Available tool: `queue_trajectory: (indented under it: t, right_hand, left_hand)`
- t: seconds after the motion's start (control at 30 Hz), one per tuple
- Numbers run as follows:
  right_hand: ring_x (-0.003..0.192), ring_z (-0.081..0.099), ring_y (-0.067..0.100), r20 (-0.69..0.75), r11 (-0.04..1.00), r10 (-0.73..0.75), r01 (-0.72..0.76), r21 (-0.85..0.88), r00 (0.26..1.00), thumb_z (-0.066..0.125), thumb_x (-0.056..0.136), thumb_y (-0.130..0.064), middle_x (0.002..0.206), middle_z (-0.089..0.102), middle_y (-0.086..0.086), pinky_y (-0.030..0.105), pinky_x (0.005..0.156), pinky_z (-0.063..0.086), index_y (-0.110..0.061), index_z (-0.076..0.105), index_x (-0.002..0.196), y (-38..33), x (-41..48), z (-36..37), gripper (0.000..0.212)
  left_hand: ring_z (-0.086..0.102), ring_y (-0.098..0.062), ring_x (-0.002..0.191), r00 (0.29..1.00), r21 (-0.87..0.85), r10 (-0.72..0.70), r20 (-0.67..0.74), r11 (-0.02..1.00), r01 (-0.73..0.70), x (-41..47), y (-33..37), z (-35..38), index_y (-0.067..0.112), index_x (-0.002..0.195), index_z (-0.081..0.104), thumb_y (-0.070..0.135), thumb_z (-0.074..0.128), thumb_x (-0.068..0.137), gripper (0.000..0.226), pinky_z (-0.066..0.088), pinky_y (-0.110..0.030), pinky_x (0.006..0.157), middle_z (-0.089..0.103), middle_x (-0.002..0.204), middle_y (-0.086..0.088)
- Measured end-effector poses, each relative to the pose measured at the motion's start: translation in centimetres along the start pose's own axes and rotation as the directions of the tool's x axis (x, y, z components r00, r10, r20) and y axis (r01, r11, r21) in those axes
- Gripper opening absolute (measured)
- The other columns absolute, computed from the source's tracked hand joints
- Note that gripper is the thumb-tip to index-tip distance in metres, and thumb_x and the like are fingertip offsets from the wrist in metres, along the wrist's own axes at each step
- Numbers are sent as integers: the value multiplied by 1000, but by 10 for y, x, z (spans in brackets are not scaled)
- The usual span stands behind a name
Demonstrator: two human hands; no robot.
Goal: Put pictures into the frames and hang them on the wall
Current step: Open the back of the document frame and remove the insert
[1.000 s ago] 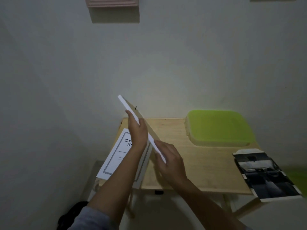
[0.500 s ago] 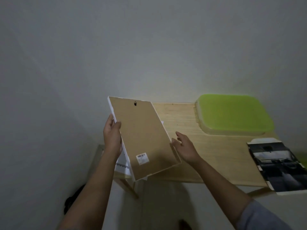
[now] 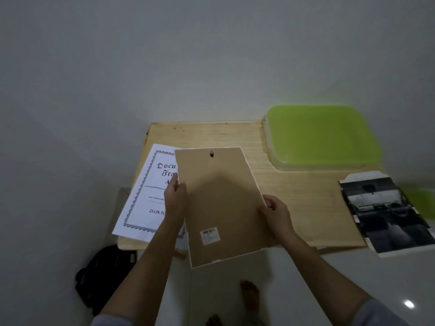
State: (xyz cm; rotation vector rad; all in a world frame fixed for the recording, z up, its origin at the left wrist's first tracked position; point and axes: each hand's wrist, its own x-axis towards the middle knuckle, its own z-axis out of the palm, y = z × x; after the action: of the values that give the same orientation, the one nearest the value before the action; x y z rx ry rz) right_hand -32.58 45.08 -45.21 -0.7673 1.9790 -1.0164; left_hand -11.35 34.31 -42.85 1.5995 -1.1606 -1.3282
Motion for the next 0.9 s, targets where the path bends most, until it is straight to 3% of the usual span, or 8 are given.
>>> queue_trajectory:
  t: [0.07, 0.13, 0.2, 0.27, 0.43, 0.57, 0.8, 0.9]
  right_hand:
    - [90, 58, 19, -32, 1000, 22, -21, 20, 999, 59, 81, -3, 103, 66, 5, 25, 73, 41, -13, 64, 111, 14, -5, -8, 32]
    - [92, 58, 19, -66, 999, 34, -33, 13, 997, 58, 81, -2, 103, 65, 3, 24, 74, 41, -14, 62, 114, 22, -10, -16, 36]
    - [90, 58, 17, -96, 1000, 7, -8, -20, 995, 57, 82, -2, 101, 63, -1, 24, 75, 40, -13, 61, 117, 25, -14, -21, 37]
    - [86, 58, 17, -121, 998, -33, 27, -51, 992, 56, 83, -2, 99, 63, -2, 24, 76, 41, -13, 61, 117, 28, -15, -25, 37]
    - [83, 58, 19, -136, 990, -83, 66, -126, 987, 56, 83, -7, 99, 65, 5, 25, 75, 41, -17, 62, 120, 34, -13, -29, 39]
    - [85, 61, 21, -147, 990, -84, 66, -127, 986, 57, 82, -9, 100, 68, 6, 25, 76, 44, -16, 63, 120, 34, -9, -30, 39]
    - [81, 60, 31, -149, 972, -122, 88, -219, 981, 60, 79, -4, 88, 65, 17, 32, 72, 43, -6, 69, 100, 31, -2, -28, 23]
    - [82, 54, 25, -117, 949, -115, 74, -307, 986, 61, 80, -8, 95, 59, 16, 25, 71, 36, -4, 65, 111, 34, 5, -26, 31]
  left_hand:
    - [59, -15, 82, 999, 75, 42, 4, 996, -42, -5, -6, 13, 17, 107, 61, 13, 40, 92, 26, 48, -31, 70, 65, 93, -5]
    - [50, -20, 70, 995, 189, 101, 8, 977, -101, -5, -19, 23, 10, 88, 59, 19, 39, 85, 21, 42, -35, 62, 59, 83, -19]
    - [47, -26, 72, 996, 261, 82, 17, 962, -84, 1, -40, 32, 7, 84, 54, 20, 42, 83, 17, 44, -44, 66, 55, 88, -29]
    - [50, -34, 80, 999, 309, 43, 27, 950, -49, 4, -53, 38, 8, 83, 51, 15, 47, 84, 8, 46, -45, 76, 54, 95, -31]
    - [52, -29, 105, 998, 333, 41, 56, 941, -58, 2, -62, 47, 7, 115, 56, 23, 54, 78, 41, 47, -48, 89, 59, 110, -17]
    - [57, -25, 105, 997, 335, 52, 52, 940, -66, 10, -80, 47, 16, 119, 56, 41, 49, 65, 60, 49, -49, 89, 61, 113, -7]
    - [49, -25, 112, 994, 354, 88, 64, 929, -105, -4, -56, 49, 9, 129, 49, 10, 63, 80, 50, 42, -38, 95, 54, 124, -12]
    - [42, -25, 116, 993, 400, 104, 59, 909, -119, -4, -55, 51, 4, 132, 45, 6, 62, 81, 53, 33, -23, 90, 47, 129, -15]
